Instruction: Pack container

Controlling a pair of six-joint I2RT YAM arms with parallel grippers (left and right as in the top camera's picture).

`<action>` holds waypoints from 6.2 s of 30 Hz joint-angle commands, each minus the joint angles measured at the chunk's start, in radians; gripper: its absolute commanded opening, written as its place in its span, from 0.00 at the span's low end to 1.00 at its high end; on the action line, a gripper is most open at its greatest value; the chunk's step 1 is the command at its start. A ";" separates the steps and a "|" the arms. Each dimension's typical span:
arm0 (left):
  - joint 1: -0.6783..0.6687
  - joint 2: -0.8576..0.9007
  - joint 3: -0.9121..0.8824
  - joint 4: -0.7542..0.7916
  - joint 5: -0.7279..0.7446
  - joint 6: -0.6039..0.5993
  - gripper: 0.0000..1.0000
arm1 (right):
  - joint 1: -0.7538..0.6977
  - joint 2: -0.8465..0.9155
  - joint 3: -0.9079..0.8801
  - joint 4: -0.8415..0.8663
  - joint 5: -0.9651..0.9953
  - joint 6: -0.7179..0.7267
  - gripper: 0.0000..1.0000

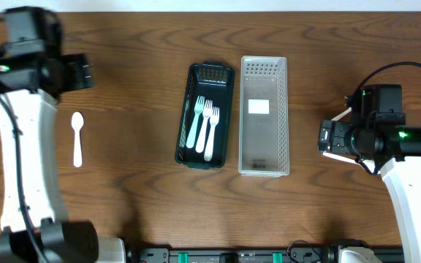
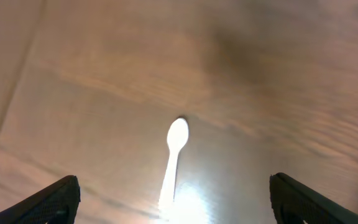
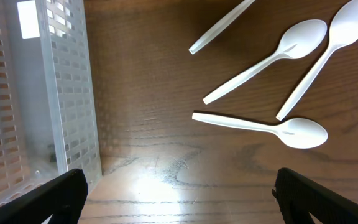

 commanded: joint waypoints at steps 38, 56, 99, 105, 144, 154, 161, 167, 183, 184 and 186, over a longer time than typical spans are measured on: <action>0.196 0.479 -0.311 0.274 0.130 0.144 0.86 | 0.007 -0.001 0.018 -0.035 0.000 -0.010 0.99; 0.196 0.479 -0.352 0.278 0.039 0.094 0.82 | 0.007 -0.001 0.018 -0.047 -0.001 -0.010 0.99; 0.167 0.417 -0.335 0.284 0.113 0.050 0.06 | 0.007 -0.001 0.018 -0.082 -0.001 -0.011 0.99; 0.069 0.223 -0.304 0.283 0.173 0.066 0.06 | 0.007 -0.001 0.018 -0.078 -0.001 -0.010 0.99; -0.683 0.283 -0.303 0.382 0.262 -0.029 0.39 | 0.007 -0.001 0.018 -0.062 -0.005 -0.011 0.99; -0.680 0.190 -0.154 0.284 0.249 0.037 0.54 | 0.007 -0.001 0.018 -0.013 -0.029 -0.002 0.99; -0.641 0.050 -0.018 0.124 0.070 0.038 0.74 | 0.007 -0.001 0.040 0.012 0.143 0.243 0.99; -0.436 0.005 -0.019 0.004 0.085 -0.107 0.93 | -0.029 0.019 0.214 0.002 0.278 0.519 0.99; -0.084 0.200 -0.029 -0.058 0.266 -0.158 0.98 | -0.136 0.637 0.536 -0.045 0.074 0.571 0.99; -0.084 0.210 -0.031 -0.057 0.266 -0.148 0.98 | -0.136 0.667 0.536 -0.042 0.074 0.574 0.99; -0.086 0.232 -0.031 -0.058 0.266 -0.129 0.98 | -0.137 0.716 0.536 -0.034 0.074 0.577 0.99</action>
